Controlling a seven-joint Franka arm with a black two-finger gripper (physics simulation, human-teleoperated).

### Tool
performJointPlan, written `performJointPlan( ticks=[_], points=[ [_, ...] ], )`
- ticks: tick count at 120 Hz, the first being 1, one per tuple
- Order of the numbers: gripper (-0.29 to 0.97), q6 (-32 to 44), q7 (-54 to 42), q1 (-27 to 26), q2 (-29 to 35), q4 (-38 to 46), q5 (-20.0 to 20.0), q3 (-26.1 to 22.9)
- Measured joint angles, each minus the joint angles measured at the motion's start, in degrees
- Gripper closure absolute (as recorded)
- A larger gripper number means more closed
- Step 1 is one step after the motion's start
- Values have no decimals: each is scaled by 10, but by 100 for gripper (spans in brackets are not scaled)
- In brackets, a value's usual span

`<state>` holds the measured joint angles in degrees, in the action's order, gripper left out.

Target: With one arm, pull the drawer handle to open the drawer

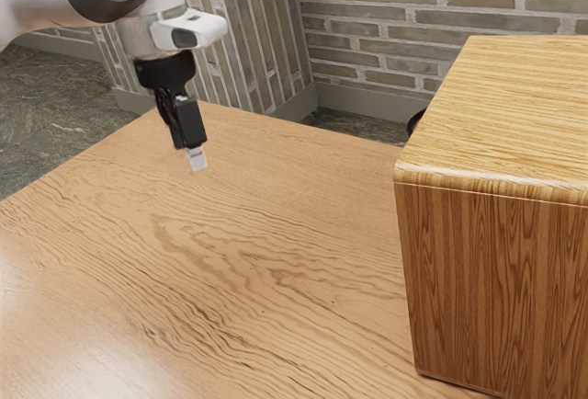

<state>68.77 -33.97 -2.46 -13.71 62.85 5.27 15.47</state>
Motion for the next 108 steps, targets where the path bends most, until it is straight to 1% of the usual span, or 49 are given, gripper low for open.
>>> performJointPlan(
  ticks=[24,33,44,50,55,59,65,71,76,88,93,98,102,108],
  points=[
    [0,29,-57,0,3,0,0,3],
    [0,34,-69,-14,3,0,-17,2],
    [0,39,-97,-20,2,0,-29,-5],
    [0,45,-125,-11,2,0,-40,-32],
    [0,53,-153,9,-3,0,-59,-68],
    [0,62,-179,31,-6,0,-86,-107],
    [0,78,-219,46,-7,1,-136,-149],
    [0,92,-257,51,-9,1,-172,-171],
    [0,101,-286,56,-12,1,-186,-179],
    [0,123,-347,69,-15,0,-192,-187],
    [0,130,-369,83,-21,-5,-190,-212],
    [0,136,-393,112,-37,-23,-183,-258],
    [0,141,-414,134,-49,-35,-168,-285],
    [0,152,-451,153,-60,-47,-139,-303]
  ],
)
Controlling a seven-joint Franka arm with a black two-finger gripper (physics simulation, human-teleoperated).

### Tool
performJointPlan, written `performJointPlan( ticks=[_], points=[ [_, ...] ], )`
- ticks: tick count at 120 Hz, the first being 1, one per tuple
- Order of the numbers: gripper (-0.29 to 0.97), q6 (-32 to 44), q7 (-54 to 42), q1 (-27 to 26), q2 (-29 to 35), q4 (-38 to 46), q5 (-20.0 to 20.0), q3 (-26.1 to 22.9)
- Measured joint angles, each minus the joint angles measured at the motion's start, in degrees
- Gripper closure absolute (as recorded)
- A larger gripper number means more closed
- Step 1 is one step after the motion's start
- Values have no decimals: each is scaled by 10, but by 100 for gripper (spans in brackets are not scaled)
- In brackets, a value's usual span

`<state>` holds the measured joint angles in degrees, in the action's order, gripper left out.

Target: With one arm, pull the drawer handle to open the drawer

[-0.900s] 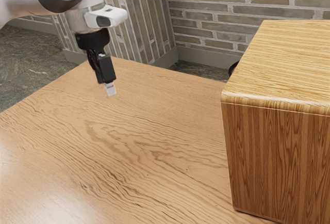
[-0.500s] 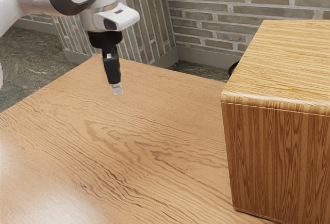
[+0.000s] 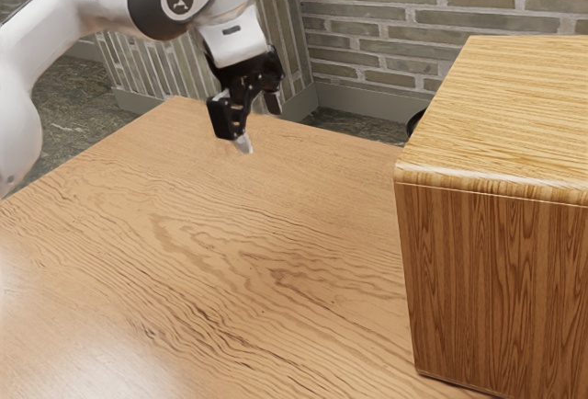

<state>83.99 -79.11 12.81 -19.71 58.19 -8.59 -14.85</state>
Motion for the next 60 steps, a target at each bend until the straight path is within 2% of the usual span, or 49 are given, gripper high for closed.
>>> performJointPlan(
  ticks=[20,31,37,47,60],
  points=[
    [1,35,-134,13,-50,-53,100,-13],
    [5,41,-216,38,-54,-61,192,-20],
    [7,41,-260,43,-54,-62,228,-29],
    [10,39,-327,47,-50,-62,266,-51],
    [20,37,-403,50,-51,-64,290,-61]
  ],
)
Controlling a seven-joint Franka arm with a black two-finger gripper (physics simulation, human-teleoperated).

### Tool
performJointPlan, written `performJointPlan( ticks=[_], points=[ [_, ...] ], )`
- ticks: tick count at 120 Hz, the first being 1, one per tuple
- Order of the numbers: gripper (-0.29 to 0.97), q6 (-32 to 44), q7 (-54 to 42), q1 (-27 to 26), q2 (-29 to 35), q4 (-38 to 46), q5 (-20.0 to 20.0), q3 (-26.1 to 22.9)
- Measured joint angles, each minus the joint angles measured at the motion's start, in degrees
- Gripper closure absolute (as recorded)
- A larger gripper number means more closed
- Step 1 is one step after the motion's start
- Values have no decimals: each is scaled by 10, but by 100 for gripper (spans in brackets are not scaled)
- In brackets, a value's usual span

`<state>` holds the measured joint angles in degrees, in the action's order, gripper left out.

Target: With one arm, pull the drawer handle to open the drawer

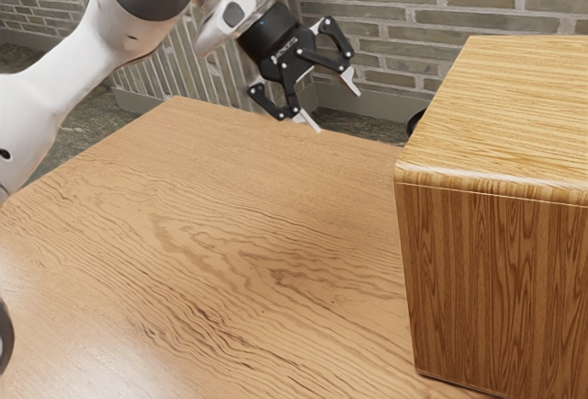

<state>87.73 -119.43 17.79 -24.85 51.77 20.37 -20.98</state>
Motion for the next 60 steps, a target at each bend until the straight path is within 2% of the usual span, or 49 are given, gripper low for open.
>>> performJointPlan(
  ticks=[27,60],
  points=[
    [33,0,-159,6,-24,-21,52,-30],
    [36,19,-311,1,-56,-40,62,-33]
  ],
)
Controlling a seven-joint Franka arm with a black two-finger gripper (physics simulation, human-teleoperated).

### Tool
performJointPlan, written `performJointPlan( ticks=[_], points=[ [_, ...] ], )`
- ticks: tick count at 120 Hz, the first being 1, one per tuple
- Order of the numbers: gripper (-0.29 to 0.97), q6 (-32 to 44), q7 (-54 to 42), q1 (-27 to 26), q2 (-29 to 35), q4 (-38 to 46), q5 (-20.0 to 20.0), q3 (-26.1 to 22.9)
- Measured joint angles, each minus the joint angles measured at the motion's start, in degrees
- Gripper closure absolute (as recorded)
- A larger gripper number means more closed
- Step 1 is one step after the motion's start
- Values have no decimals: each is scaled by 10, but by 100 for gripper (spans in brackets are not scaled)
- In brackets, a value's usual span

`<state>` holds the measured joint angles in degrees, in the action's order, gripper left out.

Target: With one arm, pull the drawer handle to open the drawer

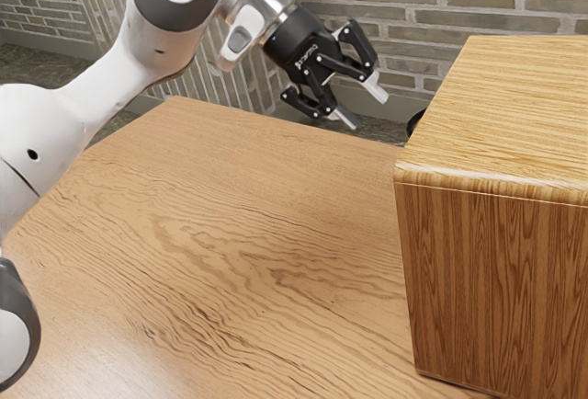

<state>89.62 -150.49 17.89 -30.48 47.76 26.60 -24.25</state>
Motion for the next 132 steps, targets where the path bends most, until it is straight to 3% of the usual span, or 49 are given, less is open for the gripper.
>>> performJointPlan(
  ticks=[57,80,93,112,132],
  points=[
    [37,22,-154,-17,-27,1,-1,-29],
    [39,24,-155,-24,-44,1,-1,-29],
    [47,26,-155,-24,-43,1,-1,-26],
    [59,28,-155,-4,-27,17,-16,-28],
    [65,29,-155,66,10,71,-22,-57]
  ],
)
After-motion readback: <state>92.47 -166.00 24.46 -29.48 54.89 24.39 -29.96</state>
